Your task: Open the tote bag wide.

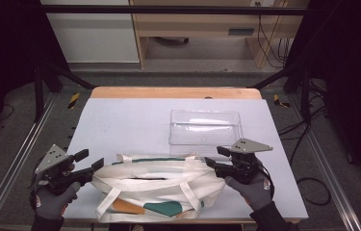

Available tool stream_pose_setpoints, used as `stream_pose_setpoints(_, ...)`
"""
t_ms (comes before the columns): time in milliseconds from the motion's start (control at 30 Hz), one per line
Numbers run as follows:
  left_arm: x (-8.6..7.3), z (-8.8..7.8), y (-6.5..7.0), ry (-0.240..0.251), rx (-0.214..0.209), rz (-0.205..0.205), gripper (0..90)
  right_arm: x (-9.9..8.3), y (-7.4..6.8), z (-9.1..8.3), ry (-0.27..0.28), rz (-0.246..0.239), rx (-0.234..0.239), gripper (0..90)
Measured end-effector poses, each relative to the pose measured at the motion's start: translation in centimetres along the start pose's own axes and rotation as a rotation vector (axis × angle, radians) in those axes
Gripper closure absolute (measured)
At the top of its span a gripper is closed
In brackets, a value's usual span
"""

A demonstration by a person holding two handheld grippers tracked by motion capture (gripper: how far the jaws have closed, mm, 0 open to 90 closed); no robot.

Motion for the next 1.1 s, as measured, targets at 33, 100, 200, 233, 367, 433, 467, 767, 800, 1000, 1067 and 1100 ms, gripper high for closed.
stream_pose_setpoints(33,0.0,0.0,0.0,0.000,0.000,0.000,32.8,-0.2,-0.2,0.2,-0.012,0.002,0.008,42.6)
stream_pose_setpoints(100,-0.5,0.5,0.3,-0.028,-0.023,0.003,32.4,-0.5,-0.5,0.4,-0.021,-0.008,0.021,43.9)
stream_pose_setpoints(200,-1.0,0.8,0.7,-0.054,-0.043,0.017,31.5,-0.9,-1.0,0.8,-0.042,-0.009,0.044,46.7)
stream_pose_setpoints(233,-1.1,1.0,0.8,-0.066,-0.049,0.025,31.6,-1.1,-1.1,1.0,-0.049,-0.014,0.050,47.3)
stream_pose_setpoints(367,-1.1,0.9,0.9,-0.060,-0.058,0.037,30.0,-1.6,-1.1,1.3,-0.075,-0.031,0.041,54.6)
stream_pose_setpoints(433,-0.6,0.2,0.8,-0.029,-0.060,0.028,29.7,-1.7,-0.9,1.2,-0.069,-0.032,0.030,57.7)
stream_pose_setpoints(467,-0.6,0.2,0.8,-0.029,-0.060,0.028,29.7,-1.7,-0.9,1.2,-0.069,-0.032,0.030,57.7)
stream_pose_setpoints(767,-1.2,0.6,2.5,-0.097,-0.082,0.141,27.7,-1.5,-1.0,1.2,-0.059,-0.030,0.028,56.7)
stream_pose_setpoints(800,-1.2,0.6,2.5,-0.097,-0.082,0.141,28.2,-1.5,-1.0,1.2,-0.061,-0.033,0.027,57.9)
stream_pose_setpoints(1000,-2.3,2.0,2.3,-0.161,-0.027,0.180,46.6,-1.6,-1.3,1.5,-0.070,-0.060,0.029,77.9)
stream_pose_setpoints(1067,-2.3,2.1,2.2,-0.167,-0.028,0.171,57.3,-1.5,-1.4,1.5,-0.075,-0.066,0.030,84.7)
stream_pose_setpoints(1100,-2.3,2.1,2.2,-0.174,-0.025,0.166,63.1,-1.4,-1.5,1.6,-0.074,-0.064,0.030,87.3)
Point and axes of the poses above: each handheld gripper's, and its own axes: z roughly forward along the jaws, x roughly out of its top, y roughly to its right, the point moved 8 cm from there along z, roughly forward along the jaws, and after that the axes turned 4 degrees about -z, right-handed, at the moved point
